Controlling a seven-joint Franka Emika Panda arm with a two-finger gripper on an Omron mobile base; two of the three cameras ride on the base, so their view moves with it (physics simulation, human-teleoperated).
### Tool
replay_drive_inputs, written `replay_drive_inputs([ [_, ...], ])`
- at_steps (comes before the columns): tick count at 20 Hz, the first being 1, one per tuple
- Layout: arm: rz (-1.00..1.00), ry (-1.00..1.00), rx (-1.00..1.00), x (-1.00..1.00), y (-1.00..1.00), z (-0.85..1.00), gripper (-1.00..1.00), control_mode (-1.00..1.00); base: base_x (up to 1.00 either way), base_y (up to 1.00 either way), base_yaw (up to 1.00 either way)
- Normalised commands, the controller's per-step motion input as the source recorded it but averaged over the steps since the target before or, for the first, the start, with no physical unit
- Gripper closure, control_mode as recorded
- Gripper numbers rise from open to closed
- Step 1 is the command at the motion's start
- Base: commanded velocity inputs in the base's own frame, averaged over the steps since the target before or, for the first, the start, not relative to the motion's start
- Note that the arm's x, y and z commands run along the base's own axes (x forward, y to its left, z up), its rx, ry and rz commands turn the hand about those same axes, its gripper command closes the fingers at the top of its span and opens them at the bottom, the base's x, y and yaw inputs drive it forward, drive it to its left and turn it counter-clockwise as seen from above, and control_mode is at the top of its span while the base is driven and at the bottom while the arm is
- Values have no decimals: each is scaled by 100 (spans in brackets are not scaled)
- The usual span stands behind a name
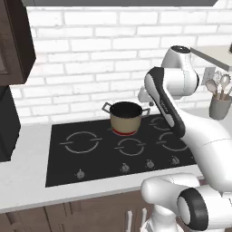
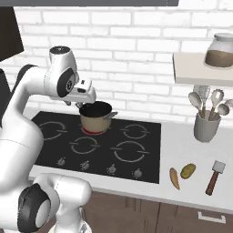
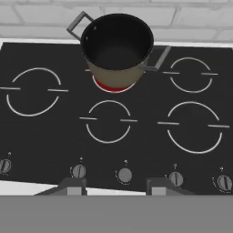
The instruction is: Put the sweet potato and potato in the pot. Retrieve the spatula and lightly stir the vegetables in the pot.
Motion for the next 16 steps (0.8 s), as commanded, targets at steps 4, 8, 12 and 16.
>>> replay_drive_inputs([
  [4,0,0,0,0,0,0,-100,100,0,0,0],
  [8,0,0,0,0,0,0,-100,100,0,-24,0],
  [12,0,0,0,0,0,0,-100,100,0,-64,0],
  [16,0,0,0,0,0,0,-100,100,0,-67,0],
])
